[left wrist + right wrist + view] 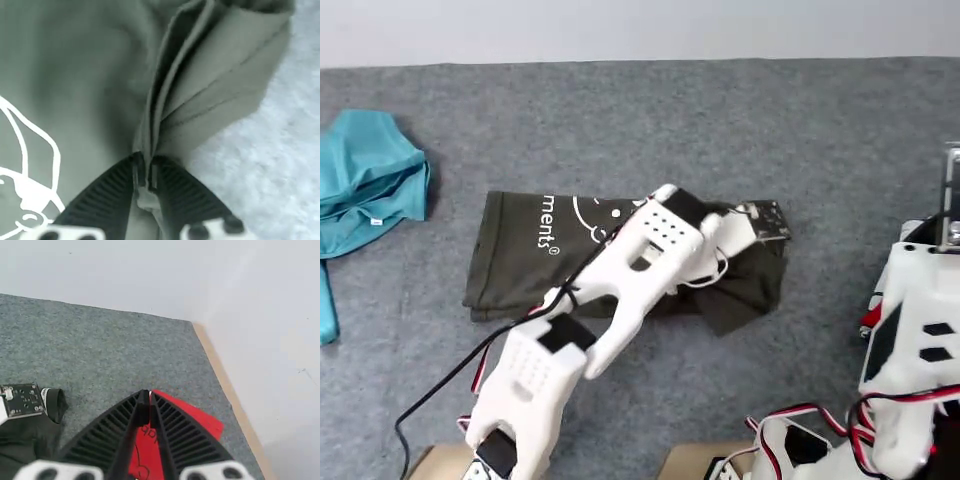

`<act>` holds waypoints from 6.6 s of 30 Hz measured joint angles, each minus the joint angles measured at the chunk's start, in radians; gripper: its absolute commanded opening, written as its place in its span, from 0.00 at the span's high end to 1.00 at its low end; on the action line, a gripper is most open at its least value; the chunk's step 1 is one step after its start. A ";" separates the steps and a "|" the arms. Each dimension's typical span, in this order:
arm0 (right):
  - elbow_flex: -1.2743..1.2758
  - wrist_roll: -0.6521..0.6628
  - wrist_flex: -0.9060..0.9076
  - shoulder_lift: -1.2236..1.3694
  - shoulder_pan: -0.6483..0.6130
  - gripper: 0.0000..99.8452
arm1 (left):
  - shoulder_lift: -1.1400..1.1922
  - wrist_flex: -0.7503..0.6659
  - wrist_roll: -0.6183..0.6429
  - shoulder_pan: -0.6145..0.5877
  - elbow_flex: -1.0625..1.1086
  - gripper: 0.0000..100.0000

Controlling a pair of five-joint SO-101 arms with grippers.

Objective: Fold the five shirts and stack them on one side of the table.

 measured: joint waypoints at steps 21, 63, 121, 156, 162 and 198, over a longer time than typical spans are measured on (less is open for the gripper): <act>0.000 0.000 0.000 0.000 0.000 0.99 | 0.245 0.206 -0.035 -0.143 -0.522 0.88; 0.000 0.000 0.002 0.000 0.000 0.99 | 0.321 0.206 -0.075 -0.232 -0.532 0.88; 0.000 0.000 0.003 0.000 0.000 0.99 | -0.092 0.209 -0.012 0.147 -0.064 0.88; 0.000 0.000 0.003 0.000 0.000 0.99 | -0.092 0.086 0.038 0.086 -0.020 0.99; 0.000 0.000 0.003 0.000 0.000 0.99 | -0.092 0.060 0.009 0.011 -0.031 0.99; 0.123 0.074 0.003 -0.129 0.000 0.99 | 0.328 0.201 0.021 -0.021 -0.643 0.88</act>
